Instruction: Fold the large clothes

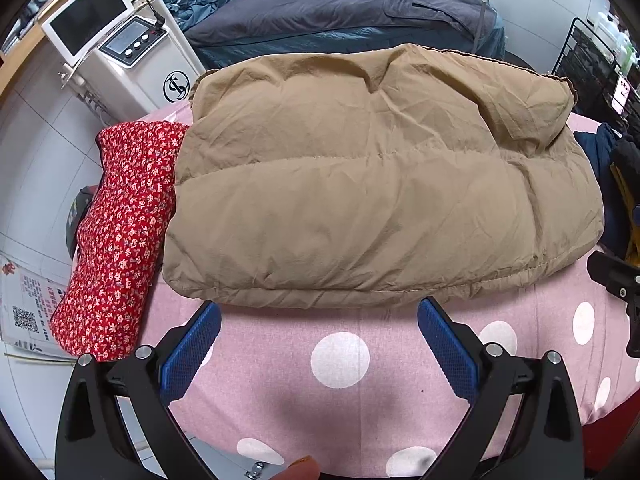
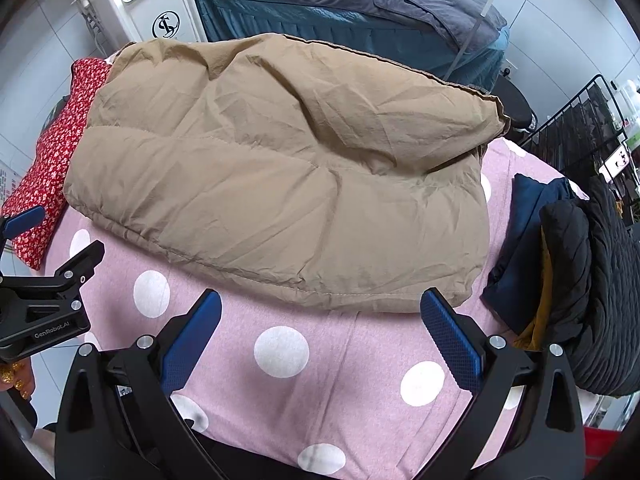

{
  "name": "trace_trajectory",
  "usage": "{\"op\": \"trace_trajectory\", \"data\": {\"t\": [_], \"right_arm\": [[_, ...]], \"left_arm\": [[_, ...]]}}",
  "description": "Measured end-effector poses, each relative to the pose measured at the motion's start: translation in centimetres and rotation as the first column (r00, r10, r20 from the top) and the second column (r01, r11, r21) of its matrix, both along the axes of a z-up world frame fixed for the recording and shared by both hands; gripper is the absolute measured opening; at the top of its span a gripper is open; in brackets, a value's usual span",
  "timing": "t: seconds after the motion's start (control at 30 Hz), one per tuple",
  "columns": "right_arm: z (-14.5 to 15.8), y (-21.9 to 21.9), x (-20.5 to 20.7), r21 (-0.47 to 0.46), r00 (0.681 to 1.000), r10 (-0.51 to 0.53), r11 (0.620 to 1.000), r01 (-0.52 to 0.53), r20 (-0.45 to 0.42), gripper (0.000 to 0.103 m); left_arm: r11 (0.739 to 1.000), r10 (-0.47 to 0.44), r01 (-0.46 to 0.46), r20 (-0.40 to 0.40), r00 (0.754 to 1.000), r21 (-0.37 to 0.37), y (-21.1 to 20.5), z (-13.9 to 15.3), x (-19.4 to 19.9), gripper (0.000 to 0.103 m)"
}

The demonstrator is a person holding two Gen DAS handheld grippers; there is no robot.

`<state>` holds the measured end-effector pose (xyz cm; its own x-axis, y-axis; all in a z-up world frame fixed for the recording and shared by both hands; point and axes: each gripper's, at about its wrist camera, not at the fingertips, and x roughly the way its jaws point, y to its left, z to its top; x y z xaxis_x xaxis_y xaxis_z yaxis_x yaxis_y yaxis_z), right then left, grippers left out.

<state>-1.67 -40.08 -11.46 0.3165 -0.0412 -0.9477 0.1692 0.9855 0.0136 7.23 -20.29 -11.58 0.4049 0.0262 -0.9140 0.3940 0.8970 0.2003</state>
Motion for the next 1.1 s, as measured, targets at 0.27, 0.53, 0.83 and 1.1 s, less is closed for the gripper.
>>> {"op": "trace_trajectory", "data": {"t": [0.27, 0.53, 0.83, 1.1], "right_arm": [[-0.1, 0.09, -0.18, 0.002, 1.0, -0.002, 1.0, 0.002, -0.004, 0.098], [-0.06, 0.11, -0.2, 0.002, 1.0, -0.005, 1.0, 0.005, -0.003, 0.098], [-0.13, 0.21, -0.2, 0.005, 1.0, -0.007, 1.0, 0.007, -0.005, 0.098], [-0.13, 0.42, -0.12, 0.008, 1.0, -0.005, 1.0, 0.005, -0.005, 0.098]], "left_arm": [[1.0, 0.005, -0.005, -0.012, 1.0, -0.01, 0.05, -0.05, -0.03, 0.097], [1.0, 0.002, -0.002, -0.011, 1.0, -0.008, -0.07, -0.08, -0.09, 0.097], [1.0, -0.022, 0.022, -0.012, 1.0, -0.021, -0.36, -0.01, -0.3, 0.097], [0.999, -0.022, 0.02, -0.028, 0.999, -0.048, -0.33, -0.08, -0.13, 0.097]]}}
